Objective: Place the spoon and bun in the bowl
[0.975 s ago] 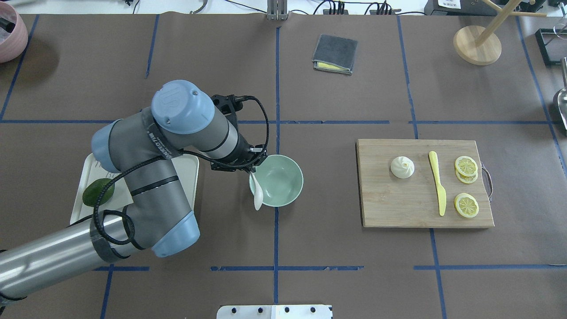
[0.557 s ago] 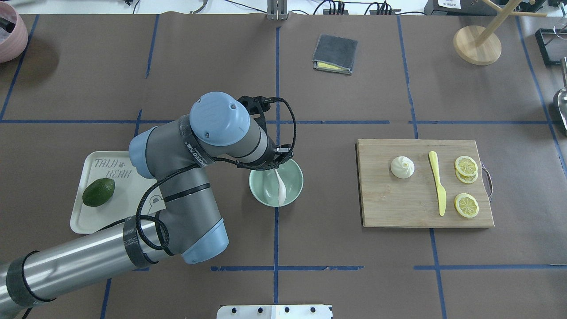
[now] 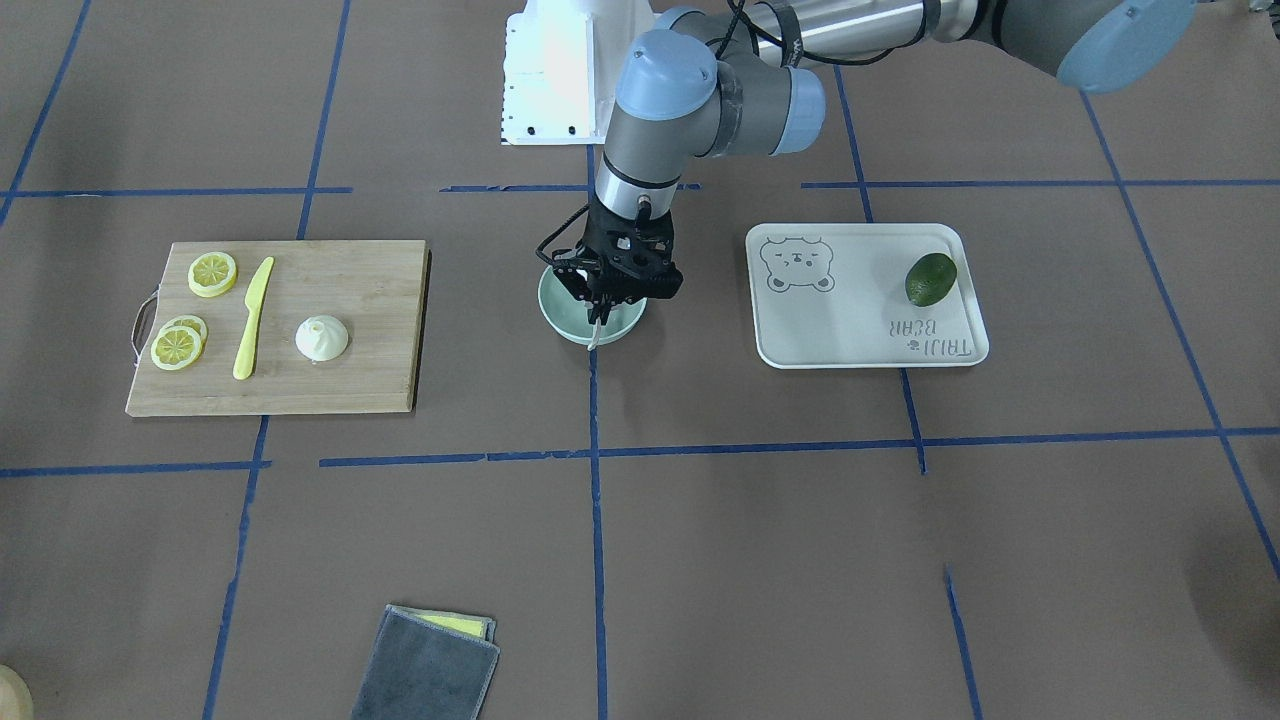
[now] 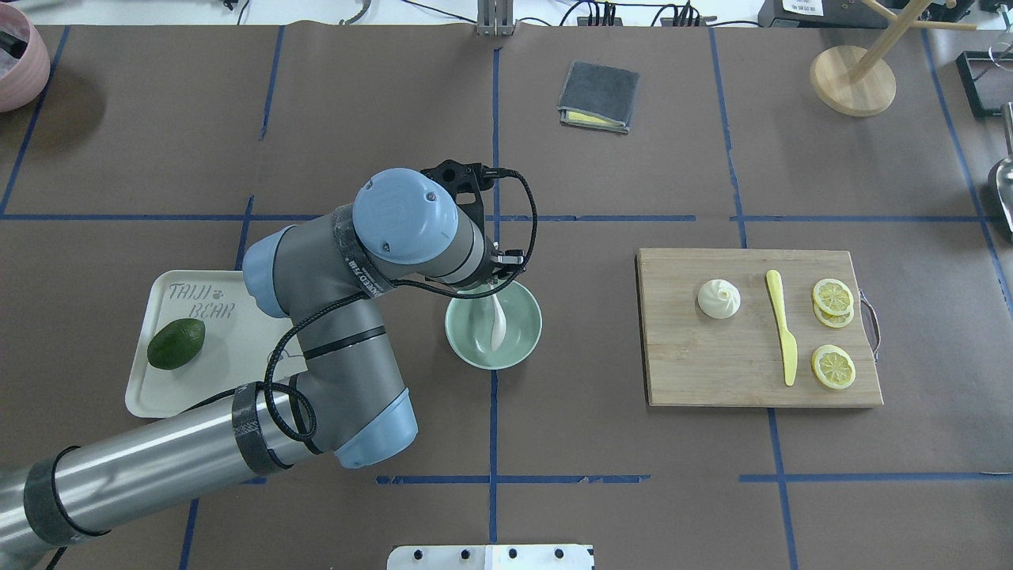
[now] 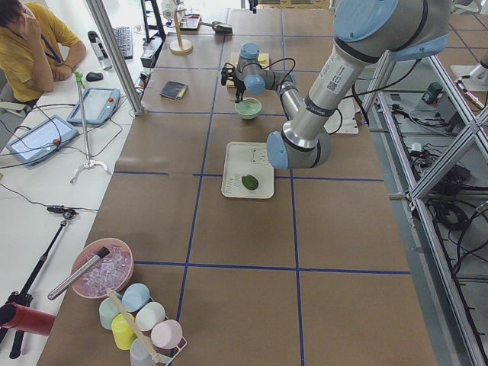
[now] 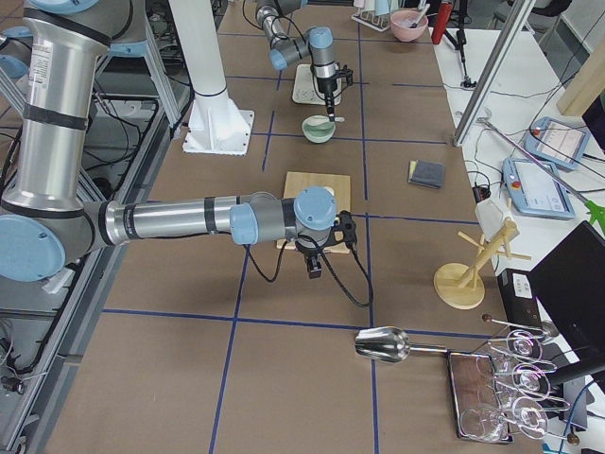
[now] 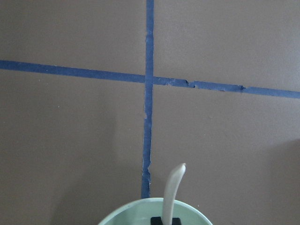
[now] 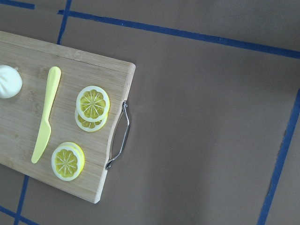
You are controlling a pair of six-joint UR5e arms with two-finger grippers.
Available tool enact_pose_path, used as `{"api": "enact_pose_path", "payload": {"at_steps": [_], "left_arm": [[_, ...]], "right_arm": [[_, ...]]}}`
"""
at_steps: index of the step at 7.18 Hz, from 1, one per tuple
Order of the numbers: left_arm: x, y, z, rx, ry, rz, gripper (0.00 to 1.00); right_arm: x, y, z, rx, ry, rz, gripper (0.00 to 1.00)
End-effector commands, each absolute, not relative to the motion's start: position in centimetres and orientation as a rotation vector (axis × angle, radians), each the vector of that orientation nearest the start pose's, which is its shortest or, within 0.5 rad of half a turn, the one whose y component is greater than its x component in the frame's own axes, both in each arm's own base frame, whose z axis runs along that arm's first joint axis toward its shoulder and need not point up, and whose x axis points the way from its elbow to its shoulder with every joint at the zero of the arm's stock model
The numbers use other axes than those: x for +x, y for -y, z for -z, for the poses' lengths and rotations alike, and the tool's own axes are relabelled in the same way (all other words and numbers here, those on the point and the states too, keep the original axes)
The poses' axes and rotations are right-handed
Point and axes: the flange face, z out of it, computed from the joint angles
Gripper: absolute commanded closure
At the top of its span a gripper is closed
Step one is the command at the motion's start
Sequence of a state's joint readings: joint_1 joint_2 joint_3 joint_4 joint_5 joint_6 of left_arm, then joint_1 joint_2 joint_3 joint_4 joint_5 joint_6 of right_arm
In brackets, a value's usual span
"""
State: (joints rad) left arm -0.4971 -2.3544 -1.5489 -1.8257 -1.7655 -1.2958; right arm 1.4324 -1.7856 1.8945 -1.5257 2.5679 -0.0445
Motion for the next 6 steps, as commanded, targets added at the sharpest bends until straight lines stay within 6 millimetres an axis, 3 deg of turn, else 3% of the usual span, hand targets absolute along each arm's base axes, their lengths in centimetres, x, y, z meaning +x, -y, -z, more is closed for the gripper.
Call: {"api": "enact_pose_path", "payload": {"at_steps": [1,3,4,5,6], "left_arm": [[57.9,44.7,-16.4,0.272,-1.026,0.080,0.49],[56.5,44.4,-16.9,0.296,-1.030,0.045,0.49],[53.2,43.5,-19.3,0.345,-1.013,-0.019,0.49],[48.2,42.0,-22.2,0.385,-0.998,-0.058,0.49],[45.2,42.1,-23.3,0.417,-0.984,-0.072,0.49]], "right_arm": [[-0.9,40.9,-57.3,0.093,1.003,0.248,0.00],[-2.7,41.1,-56.9,0.070,1.001,0.271,0.00],[-6.0,42.9,-54.3,0.010,1.009,0.208,0.00],[-9.3,43.2,-52.5,0.012,1.019,0.189,0.00],[-13.9,43.0,-50.7,0.036,0.994,0.153,0.00]]}}
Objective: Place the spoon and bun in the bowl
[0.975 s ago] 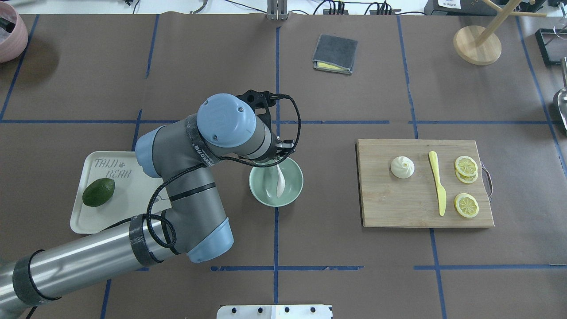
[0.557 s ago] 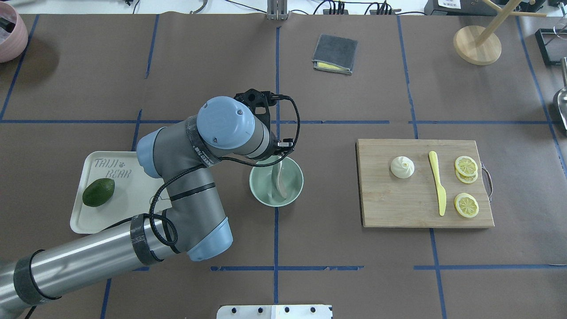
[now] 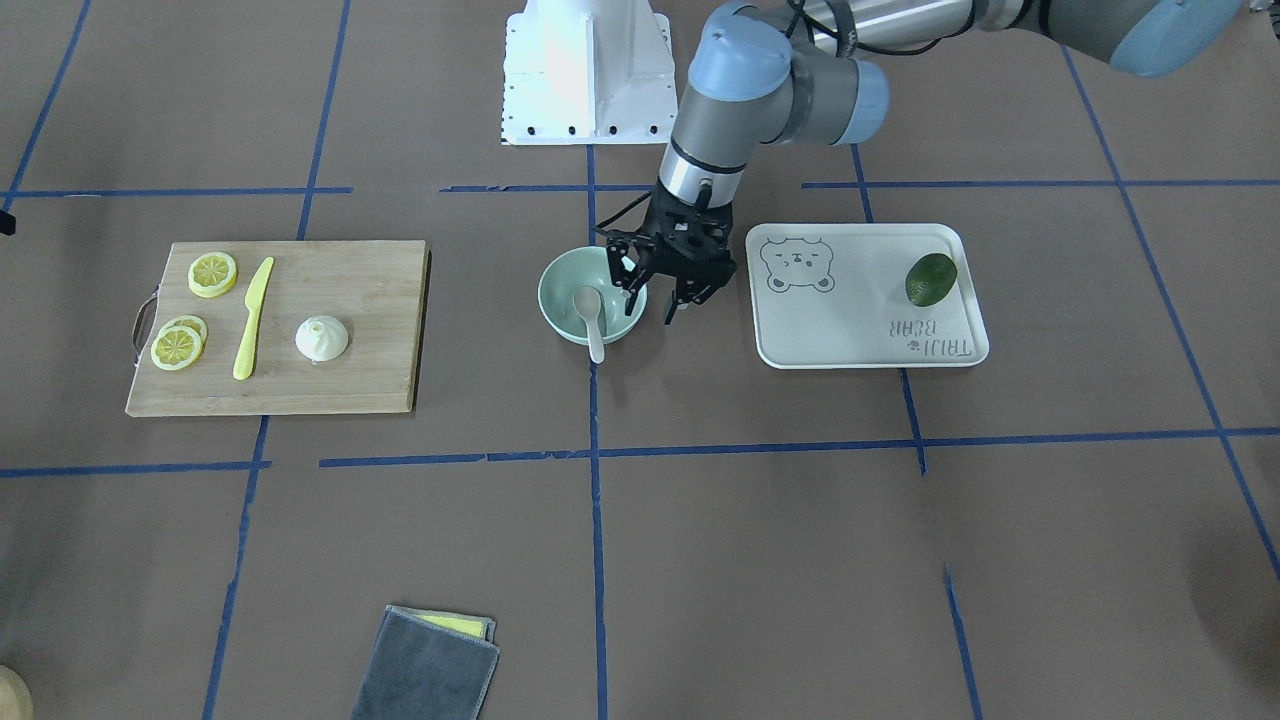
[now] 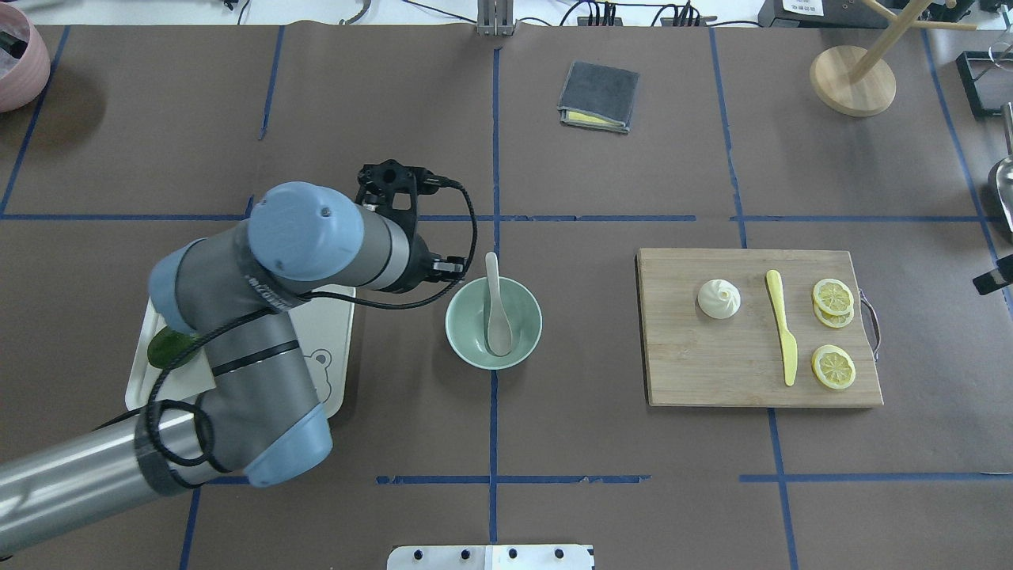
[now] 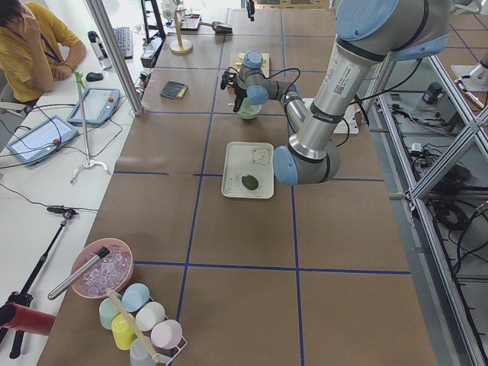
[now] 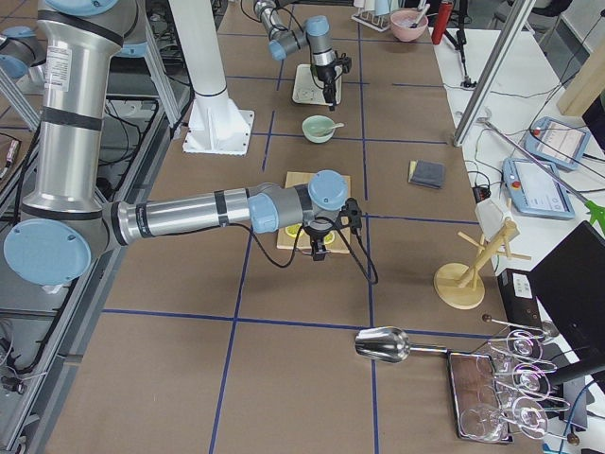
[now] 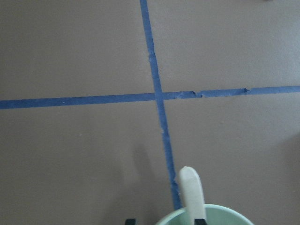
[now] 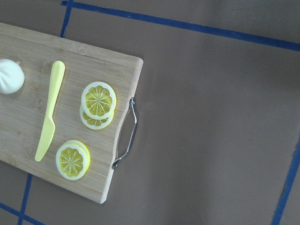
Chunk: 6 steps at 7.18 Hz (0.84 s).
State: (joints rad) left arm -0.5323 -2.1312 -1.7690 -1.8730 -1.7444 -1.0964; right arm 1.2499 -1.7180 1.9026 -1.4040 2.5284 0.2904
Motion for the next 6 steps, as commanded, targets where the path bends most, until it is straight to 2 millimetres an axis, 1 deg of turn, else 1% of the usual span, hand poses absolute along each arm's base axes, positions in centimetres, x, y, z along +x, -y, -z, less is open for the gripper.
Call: {"api": "enact_pose_path", "payload": {"at_steps": [1,2,3,4,5,6], "left_arm": [[43.4,42.7,-24.5,0.427,-0.964,-0.063,0.49],[42.5,42.1,-25.2,0.426,-0.962,-0.063,0.49],[41.9,41.9,-25.4,0.428,-0.961,-0.061,0.48],[41.8,41.7,-25.6,0.427,-0.959,-0.060,0.46],[41.9,41.7,-25.6,0.425,-0.961,-0.058,0.45],[41.9,41.7,-25.6,0.422,-0.962,-0.054,0.44]], "right_arm": [[-19.5,43.1,-48.2,0.081,0.960,0.085,0.00],[-24.3,42.6,-46.3,0.077,0.957,0.046,0.06],[-26.6,42.4,-45.4,0.102,0.935,0.037,0.06],[-29.0,41.8,-45.3,0.100,0.910,0.007,0.05],[-31.2,41.0,-45.3,0.142,0.867,-0.009,0.05],[-34.2,40.6,-43.6,0.143,0.884,0.016,0.05]]}}
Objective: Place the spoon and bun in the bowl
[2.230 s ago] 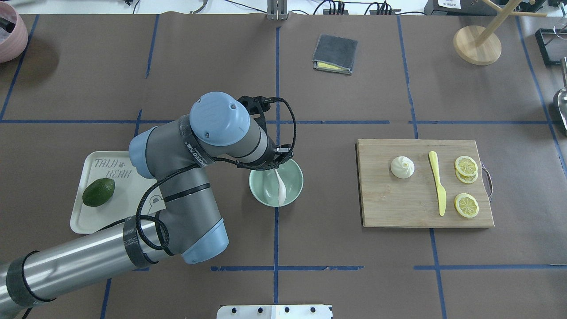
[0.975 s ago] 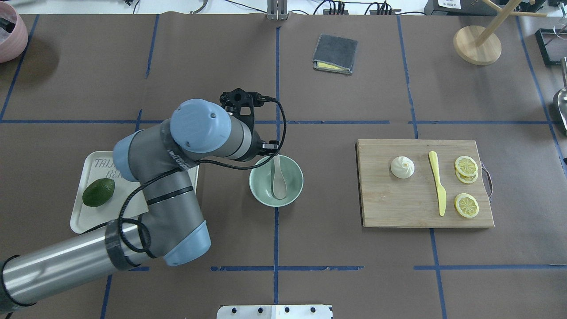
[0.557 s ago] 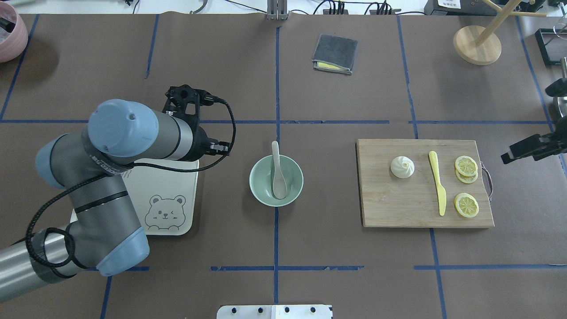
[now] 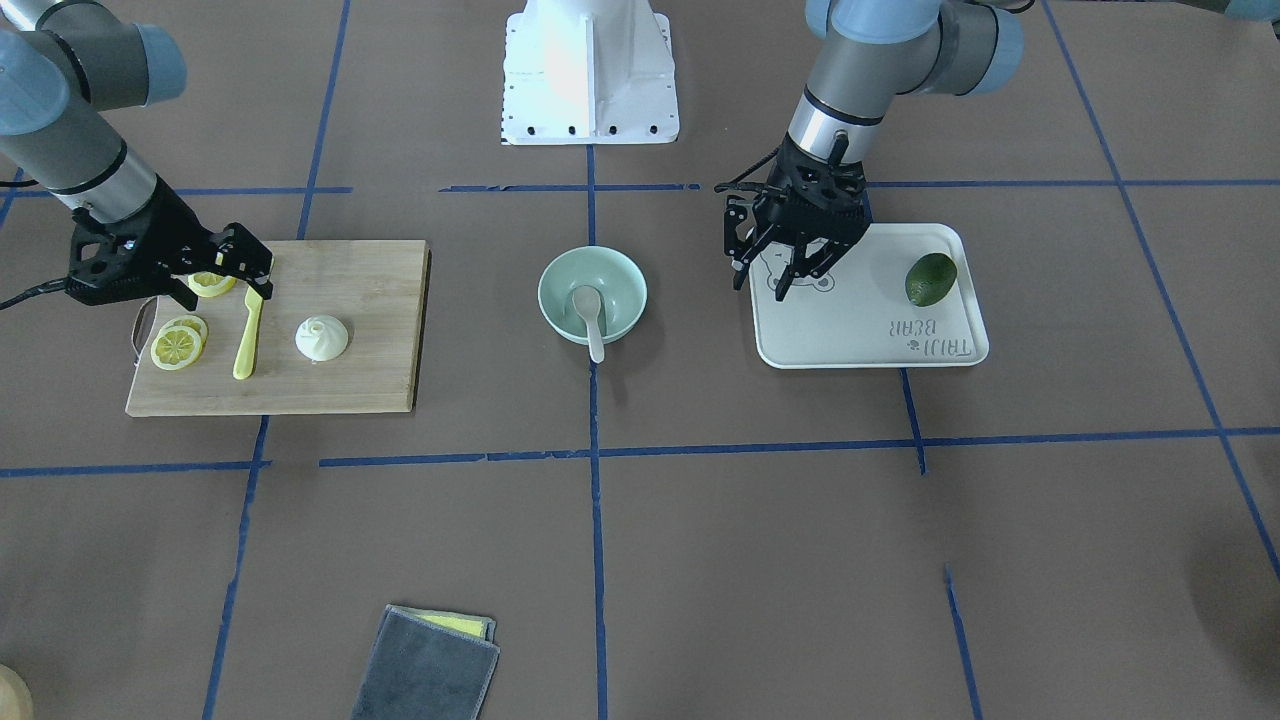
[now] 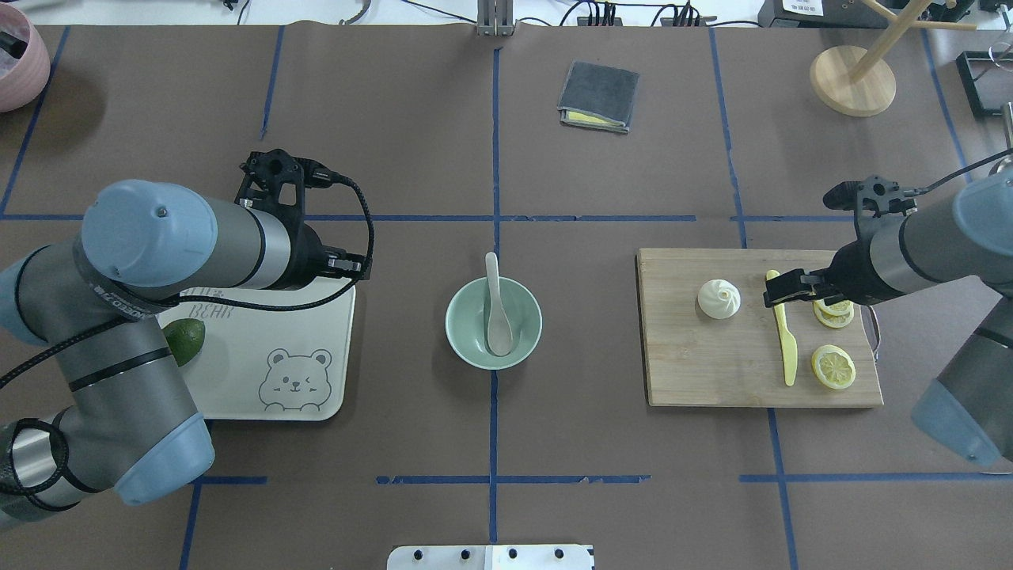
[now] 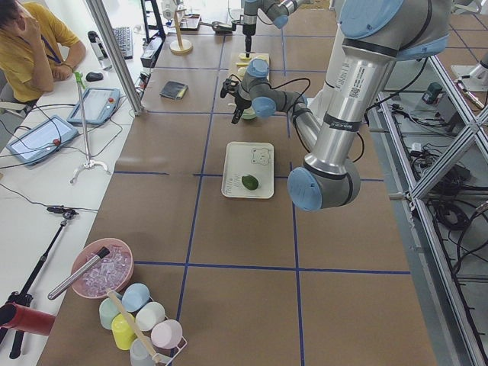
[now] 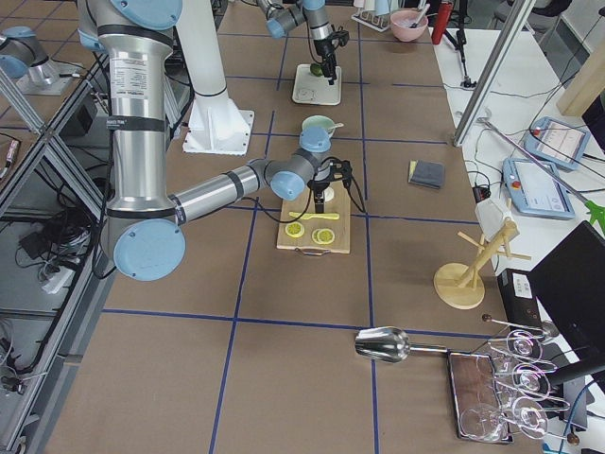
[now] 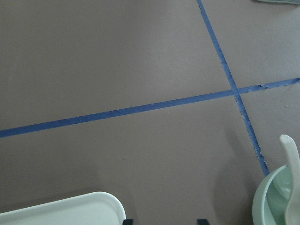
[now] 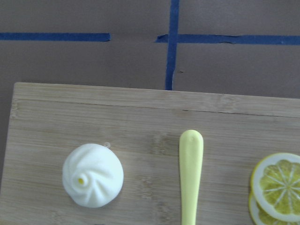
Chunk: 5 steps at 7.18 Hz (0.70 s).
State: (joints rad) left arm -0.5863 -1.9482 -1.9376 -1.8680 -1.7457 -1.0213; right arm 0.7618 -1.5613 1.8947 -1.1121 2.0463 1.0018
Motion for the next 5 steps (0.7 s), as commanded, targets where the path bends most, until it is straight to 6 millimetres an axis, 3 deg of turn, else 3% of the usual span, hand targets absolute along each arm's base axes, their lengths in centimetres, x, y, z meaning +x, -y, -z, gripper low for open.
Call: {"api": "enact_pose_path", "payload": {"at_steps": [1,5], "left_arm": [[41.9,41.7,-25.6,0.421,-0.961,-0.052,0.43],[42.0,41.7,-25.6,0.419,-0.962,-0.052,0.42]], "right_arm": [[-36.1,41.3,-43.3,0.115,0.888,-0.028,0.07],[-37.8,41.1,-43.8,0.143,0.853,-0.038,0.15]]}}
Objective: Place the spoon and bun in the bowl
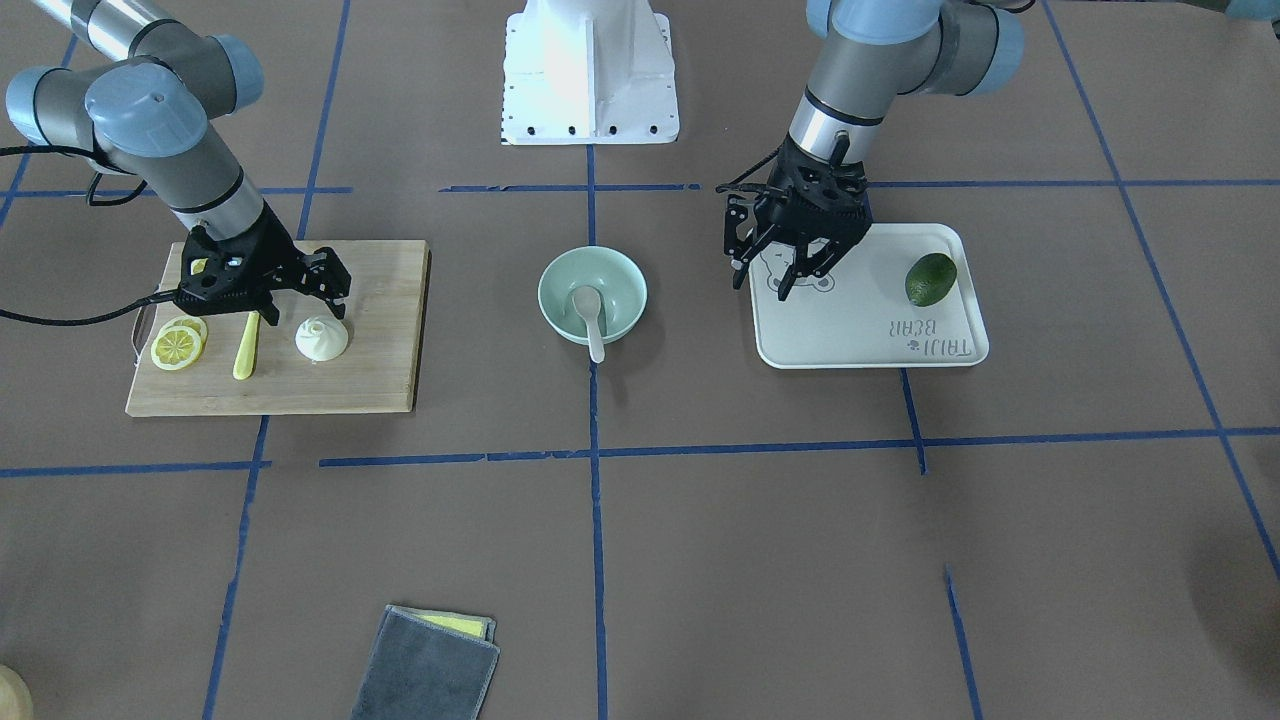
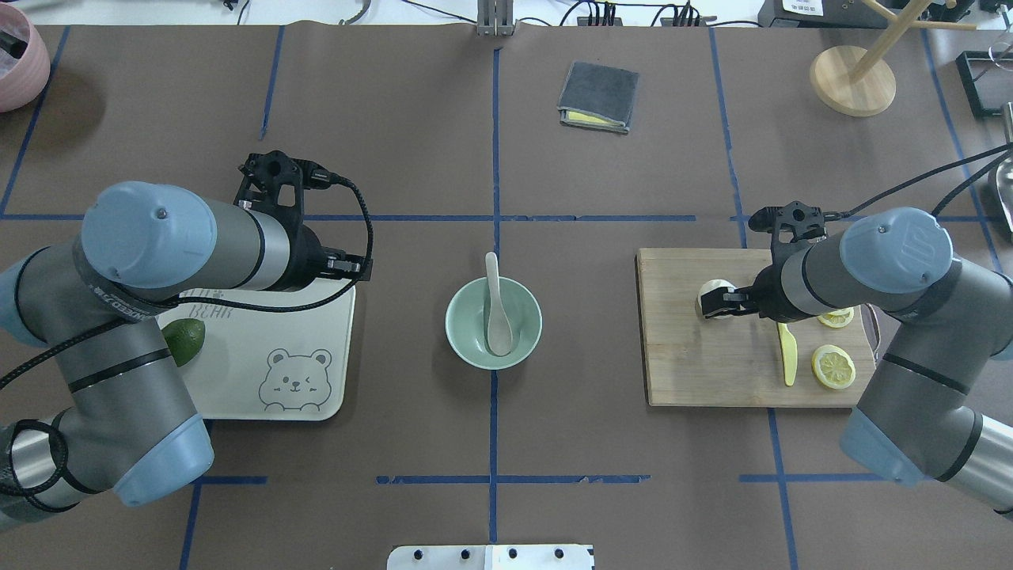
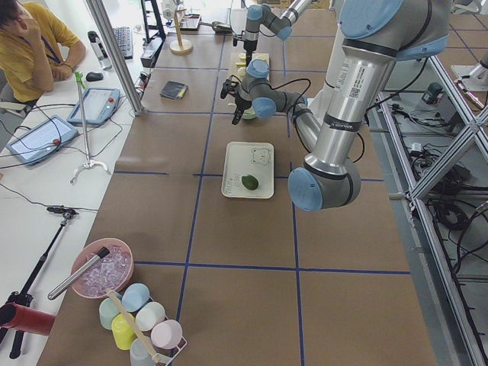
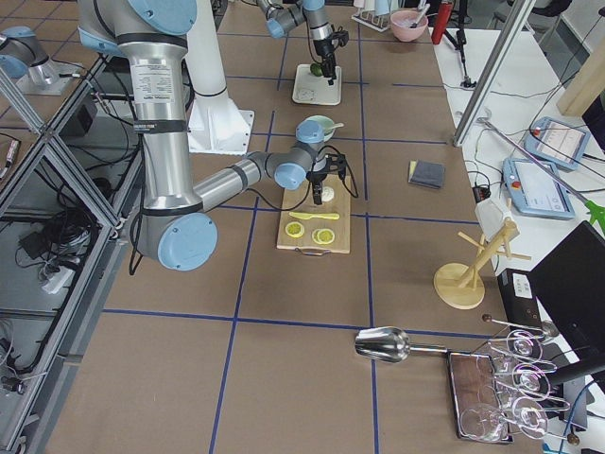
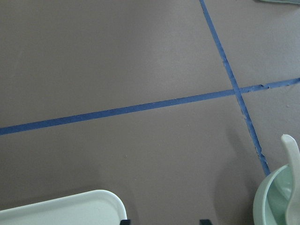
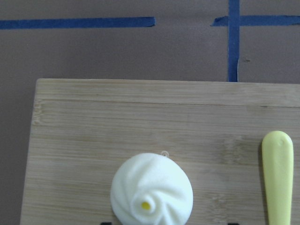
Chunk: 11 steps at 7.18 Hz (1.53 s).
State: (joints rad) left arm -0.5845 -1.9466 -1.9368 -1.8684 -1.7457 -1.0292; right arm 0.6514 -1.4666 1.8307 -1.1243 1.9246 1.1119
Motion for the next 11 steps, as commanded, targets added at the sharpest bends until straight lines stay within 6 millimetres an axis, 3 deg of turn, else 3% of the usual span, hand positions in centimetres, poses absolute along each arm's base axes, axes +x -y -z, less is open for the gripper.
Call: {"api": "enact_pose_path", "payload": {"at_steps": [1,5,7,8,11], "left_arm": [[42.0,41.7,-25.6,0.418,-0.962,-0.051,0.41],[42.0,41.7,-25.7,0.417,-0.961,-0.049,0.39],[42.1,41.7,-25.8,0.416,-0.960,-0.049,0.39],[42.1,41.7,-25.8,0.416,-0.960,-0.049,0.39],[41.9,41.7,-25.6,0.420,-0.963,-0.049,0.39]], "right_arm": [[-38.0,41.3,-43.6,0.148,0.853,-0.040,0.15],[-39.7,42.9,-43.5,0.167,0.840,-0.050,0.16],[-39.6,43.0,-43.7,0.166,0.838,-0.052,0.49],[-39.5,42.9,-43.8,0.164,0.837,-0.052,0.57],[-39.2,42.8,-41.9,0.179,0.868,-0.047,0.60]]}}
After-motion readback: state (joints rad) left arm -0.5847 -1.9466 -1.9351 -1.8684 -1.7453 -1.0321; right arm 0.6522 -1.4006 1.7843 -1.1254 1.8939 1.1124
